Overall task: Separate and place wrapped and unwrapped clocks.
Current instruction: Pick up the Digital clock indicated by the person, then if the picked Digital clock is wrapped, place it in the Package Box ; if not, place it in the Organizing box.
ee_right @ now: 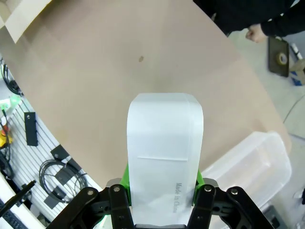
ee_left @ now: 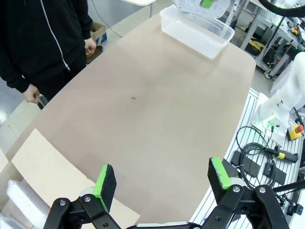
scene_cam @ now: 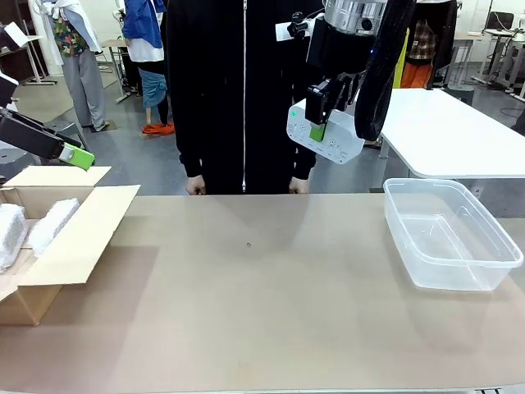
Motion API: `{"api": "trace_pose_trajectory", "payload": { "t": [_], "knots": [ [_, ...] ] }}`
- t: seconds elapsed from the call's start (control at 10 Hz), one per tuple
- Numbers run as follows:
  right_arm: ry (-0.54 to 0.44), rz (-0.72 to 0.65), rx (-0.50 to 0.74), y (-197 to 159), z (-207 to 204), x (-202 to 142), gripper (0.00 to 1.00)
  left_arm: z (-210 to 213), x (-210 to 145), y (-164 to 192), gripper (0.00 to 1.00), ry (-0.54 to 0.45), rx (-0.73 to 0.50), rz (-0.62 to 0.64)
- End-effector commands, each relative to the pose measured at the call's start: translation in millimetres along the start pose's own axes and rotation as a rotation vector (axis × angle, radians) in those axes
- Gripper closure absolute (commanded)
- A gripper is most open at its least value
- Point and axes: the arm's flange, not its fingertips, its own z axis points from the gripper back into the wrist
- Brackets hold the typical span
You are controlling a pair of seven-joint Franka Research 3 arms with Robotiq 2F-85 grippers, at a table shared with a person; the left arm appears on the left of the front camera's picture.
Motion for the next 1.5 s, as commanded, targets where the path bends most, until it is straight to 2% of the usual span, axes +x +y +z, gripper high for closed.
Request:
{"api": "trace_pose_trajectory", "payload": {
  "t": [0.0, 1.2, 1.3, 1.4],
  "knots": [
    [-0.003, 0.017, -0.001, 0, 2, -1, 0.49, -2, 2, -1, 0.00, -0.006, 0.001, 0.008],
    [-0.001, 0.004, 0.001, 1, 0, 0, 0.49, -2, 2, -1, 0.00, -0.006, 0.001, 0.008],
    [-0.057, -0.169, -0.030, -35, 17, -19, 0.49, -2, 2, -1, 0.00, -0.006, 0.001, 0.008],
    [-0.060, -0.267, 0.015, -70, 12, -46, 0.49, -2, 2, -1, 0.00, -0.006, 0.001, 0.008]
  ]
}}
